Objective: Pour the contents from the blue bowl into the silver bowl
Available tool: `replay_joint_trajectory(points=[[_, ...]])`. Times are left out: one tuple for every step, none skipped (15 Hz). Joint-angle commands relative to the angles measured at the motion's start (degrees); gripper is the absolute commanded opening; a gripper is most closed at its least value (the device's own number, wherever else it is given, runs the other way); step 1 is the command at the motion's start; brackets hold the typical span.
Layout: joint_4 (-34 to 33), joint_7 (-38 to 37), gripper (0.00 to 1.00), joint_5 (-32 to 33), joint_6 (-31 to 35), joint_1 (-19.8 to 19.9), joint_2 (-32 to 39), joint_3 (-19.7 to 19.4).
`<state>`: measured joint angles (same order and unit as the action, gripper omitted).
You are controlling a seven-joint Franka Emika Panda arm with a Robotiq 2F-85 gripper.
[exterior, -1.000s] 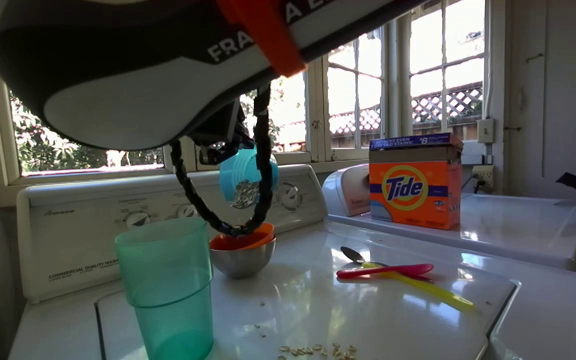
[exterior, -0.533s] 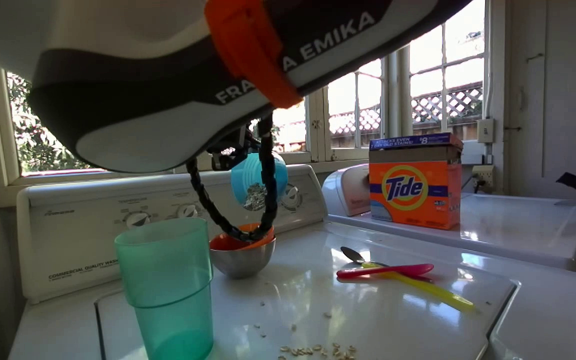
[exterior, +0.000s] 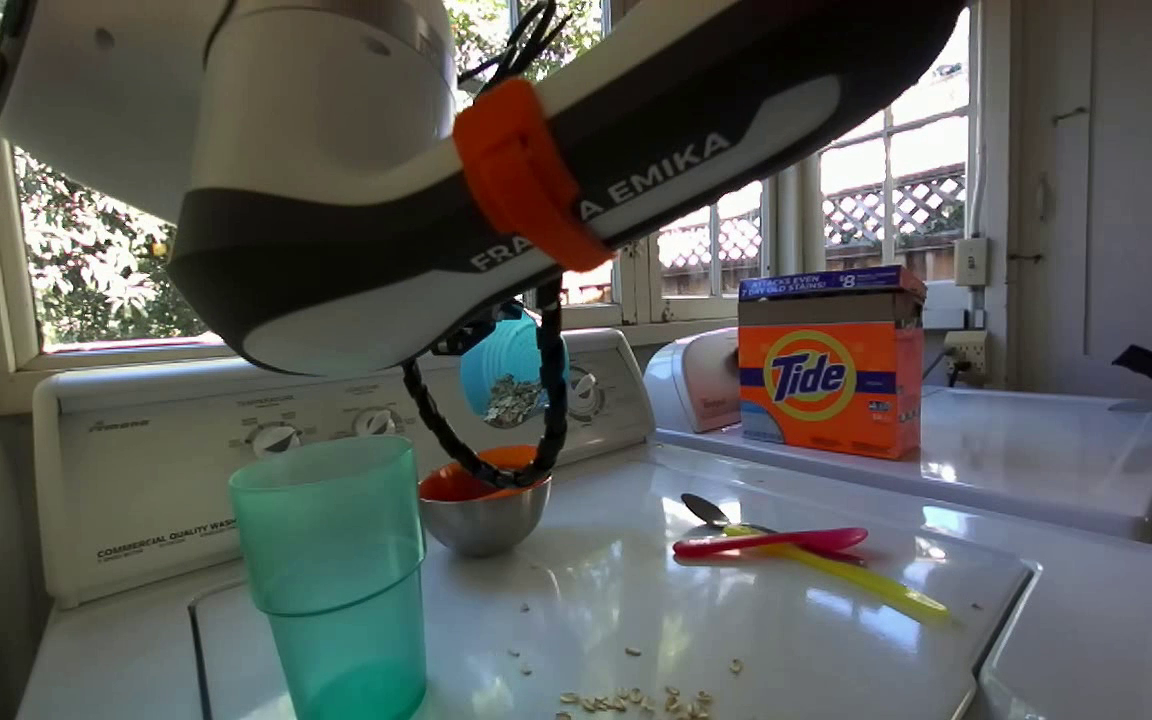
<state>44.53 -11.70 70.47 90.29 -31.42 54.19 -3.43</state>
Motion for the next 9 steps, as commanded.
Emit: replay_joint_trajectory(points=[[-4.96,0.10,0.01,0.80,3.87,0.65,3.49,-0.21],[-5.66,0.02,0.01,0.83,4.95,0.78,4.00,-0.25],[-6.40,0.11,0.01,0.73,5.77,0.89,4.58,-0.26],[-6.97,0.28,0.01,0.61,6.56,1.02,5.01,-0.22],[-7.56,0.45,0.01,0.51,7.10,1.10,5.49,-0.22],[-8.20,0.66,0.01,0.46,6.76,1.01,5.97,-0.36],[-8.76,0.65,0.01,0.23,6.29,0.95,6.24,-0.35],[-9.17,0.63,0.01,-0.68,5.11,1.02,6.18,0.07],[-5.04,-0.19,0.04,-0.07,6.04,0.88,3.83,-0.05]])
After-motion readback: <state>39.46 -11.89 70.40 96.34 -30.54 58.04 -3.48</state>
